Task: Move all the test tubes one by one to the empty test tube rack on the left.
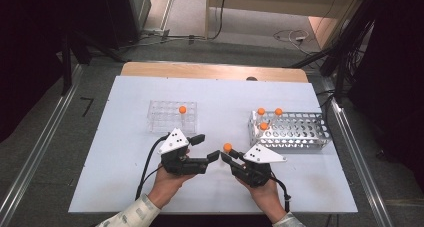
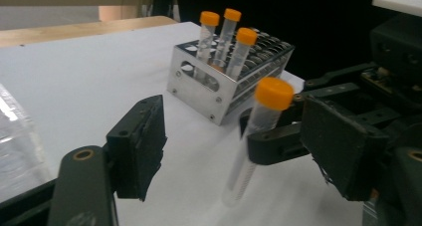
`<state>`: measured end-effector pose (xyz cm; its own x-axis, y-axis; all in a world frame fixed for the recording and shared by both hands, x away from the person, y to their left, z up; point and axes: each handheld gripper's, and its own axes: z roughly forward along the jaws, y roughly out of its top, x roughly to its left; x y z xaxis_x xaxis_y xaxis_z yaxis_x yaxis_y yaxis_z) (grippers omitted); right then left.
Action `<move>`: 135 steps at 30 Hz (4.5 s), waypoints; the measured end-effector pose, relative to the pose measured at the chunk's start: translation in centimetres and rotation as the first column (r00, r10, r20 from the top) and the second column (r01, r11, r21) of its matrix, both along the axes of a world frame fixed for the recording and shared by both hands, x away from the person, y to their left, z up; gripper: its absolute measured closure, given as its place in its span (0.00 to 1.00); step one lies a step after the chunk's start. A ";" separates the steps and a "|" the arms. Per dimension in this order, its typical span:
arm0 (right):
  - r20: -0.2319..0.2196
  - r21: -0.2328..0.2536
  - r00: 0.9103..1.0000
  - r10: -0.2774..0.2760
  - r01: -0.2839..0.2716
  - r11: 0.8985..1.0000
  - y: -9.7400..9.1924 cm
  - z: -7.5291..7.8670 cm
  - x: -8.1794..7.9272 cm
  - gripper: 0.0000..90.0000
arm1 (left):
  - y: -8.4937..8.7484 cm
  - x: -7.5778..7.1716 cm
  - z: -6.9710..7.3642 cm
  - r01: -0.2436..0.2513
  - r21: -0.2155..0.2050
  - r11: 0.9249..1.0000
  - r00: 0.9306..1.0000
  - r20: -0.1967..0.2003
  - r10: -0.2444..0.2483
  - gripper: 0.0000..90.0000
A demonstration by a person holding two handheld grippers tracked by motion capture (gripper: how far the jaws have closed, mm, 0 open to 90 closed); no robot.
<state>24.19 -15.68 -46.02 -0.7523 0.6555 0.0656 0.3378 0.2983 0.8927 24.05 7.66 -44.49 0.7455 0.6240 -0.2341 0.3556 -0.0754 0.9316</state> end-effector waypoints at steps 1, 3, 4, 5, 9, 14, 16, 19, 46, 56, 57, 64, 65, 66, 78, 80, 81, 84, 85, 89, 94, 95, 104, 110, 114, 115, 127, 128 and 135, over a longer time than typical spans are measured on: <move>-0.001 -0.003 1.000 0.006 -0.006 1.000 0.2 -0.1 0.0 0.80 | -0.1 0.0 0.0 0.006 0.003 1.000 1.000 0.001 -0.006 0.33; -0.006 -0.006 1.000 0.008 -0.008 1.000 0.4 -0.1 0.0 0.80 | -0.4 0.0 0.0 0.028 -0.001 1.000 1.000 0.001 -0.028 0.37; -0.007 -0.006 1.000 0.016 -0.016 1.000 0.6 -0.2 0.0 0.80 | -0.5 0.0 -0.1 0.038 -0.003 0.999 0.999 0.003 -0.038 0.40; -0.005 -0.006 1.000 0.021 -0.021 1.000 0.8 -0.2 0.0 0.80 | -0.7 -0.1 -0.1 0.041 -0.002 0.999 0.999 0.007 -0.041 0.43; -0.010 -0.003 0.999 0.047 -0.047 0.999 1.4 -0.2 -0.3 0.80 | -1.0 -0.3 -0.1 0.053 0.009 0.999 0.998 0.027 -0.053 0.56; -0.011 0.003 0.998 0.064 -0.064 0.998 1.7 0.0 -0.5 0.80 | -0.9 -0.4 -0.2 0.049 0.022 0.999 0.998 0.043 -0.050 0.72; -0.012 0.005 0.998 0.065 -0.065 0.998 1.7 0.0 -0.5 0.80 | -1.0 -0.4 -0.2 0.050 0.023 0.998 0.998 0.043 -0.051 0.74; -0.012 0.006 0.998 0.065 -0.065 0.998 1.7 0.0 -0.5 0.80 | -1.0 -0.4 -0.2 0.051 0.022 0.998 0.998 0.043 -0.052 0.75; -0.007 0.020 1.000 0.030 -0.030 0.999 -2.1 1.1 -0.1 0.42 | 5.1 2.1 2.2 -0.133 -0.111 0.985 0.991 0.022 0.136 0.77; -0.006 0.046 0.999 -0.046 0.046 0.998 -5.6 1.6 -0.1 0.42 | 8.3 3.5 3.0 -0.245 -0.129 0.961 0.968 0.017 0.250 0.77; -0.005 0.046 0.999 -0.053 0.054 0.997 -5.9 1.6 -0.1 0.42 | 8.5 3.6 3.1 -0.255 -0.133 0.958 0.966 0.015 0.259 0.77; -0.007 0.053 0.996 -0.088 0.089 0.995 -7.3 1.7 0.1 0.42 | 9.7 5.1 3.3 -0.308 -0.141 0.941 0.950 0.009 0.312 0.77; -0.006 0.055 0.996 -0.089 0.090 0.994 -7.4 1.7 0.1 0.42 | 9.8 5.3 3.4 -0.315 -0.132 0.940 0.948 0.009 0.319 0.77; -0.008 0.057 0.996 -0.094 0.094 0.994 -7.5 1.8 0.1 0.42 | 9.9 5.5 3.4 -0.321 -0.131 0.938 0.946 0.009 0.325 0.77; -0.010 0.060 0.994 -0.105 0.106 0.993 -7.7 1.7 0.3 0.42 | 10.7 7.2 3.8 -0.386 -0.117 0.915 0.920 0.022 0.391 0.77; -0.012 0.058 0.994 -0.106 0.106 0.993 -7.7 1.7 0.3 0.42 | 10.6 7.4 3.9 -0.394 -0.115 0.912 0.916 0.030 0.400 0.77; -0.013 0.058 0.994 -0.106 0.107 0.993 -7.7 1.6 0.4 0.42 | 10.6 7.5 3.9 -0.397 -0.114 0.911 0.914 0.035 0.403 0.77; -0.016 0.058 0.994 -0.106 0.106 0.993 -7.7 1.6 0.4 0.42 | 10.4 7.9 3.9 -0.410 -0.101 0.907 0.909 0.043 0.415 0.77; -0.015 0.058 0.994 -0.105 0.106 0.993 -7.7 1.6 0.4 0.42 | 10.4 8.0 3.9 -0.413 -0.099 0.905 0.907 0.042 0.418 0.77; -0.014 0.059 0.994 -0.104 0.105 0.993 -7.7 1.6 0.4 0.42 | 10.3 8.3 3.8 -0.418 -0.092 0.904 0.905 0.043 0.423 0.77; -0.013 0.060 0.994 -0.104 0.105 0.993 -7.8 1.6 0.4 0.42 | 10.1 8.4 3.6 -0.426 -0.076 0.901 0.901 0.055 0.431 0.77; -0.013 0.061 0.994 -0.105 0.105 0.993 -7.8 1.6 0.4 0.42 | 10.1 8.4 3.6 -0.425 -0.070 0.902 0.901 0.064 0.429 0.77; -0.019 0.060 0.994 -0.109 0.110 0.992 -7.8 1.5 0.5 0.43 | 9.6 8.5 3.3 -0.419 -0.045 0.907 0.903 0.080 0.421 0.77; -0.019 0.060 0.994 -0.109 0.110 0.992 -7.8 1.5 0.5 0.43 | 8.8 8.4 2.9 -0.411 0.008 0.912 0.906 0.111 0.408 0.77; -0.017 0.058 0.994 -0.108 0.109 0.992 -7.8 1.5 0.4 0.43 | 8.3 8.1 2.4 -0.421 0.026 0.907 0.901 0.132 0.414 0.77; -0.016 0.058 0.994 -0.107 0.108 0.992 -7.8 1.5 0.5 0.43 | 8.3 8.1 2.2 -0.422 0.030 0.906 0.900 0.129 0.416 0.77; -0.018 0.050 0.994 -0.105 0.105 0.993 -7.6 1.4 0.5 0.43 | 8.3 8.1 0.7 -0.423 0.041 0.905 0.904 0.089 0.418 0.76; -0.018 0.050 0.994 -0.105 0.106 0.993 -7.6 1.4 0.5 0.43 | 8.3 8.1 0.7 -0.424 0.041 0.905 0.904 0.088 0.419 0.76; -0.017 0.052 0.994 -0.105 0.106 0.993 -7.7 1.4 0.5 0.43 | 8.3 8.0 0.8 -0.416 0.027 0.909 0.907 0.081 0.413 0.71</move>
<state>24.69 -23.35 -44.64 -0.6777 0.7268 0.1121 0.3777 0.2132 0.9010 32.03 15.97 -43.68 0.4314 0.8885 -0.1561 0.2957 0.0242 0.9550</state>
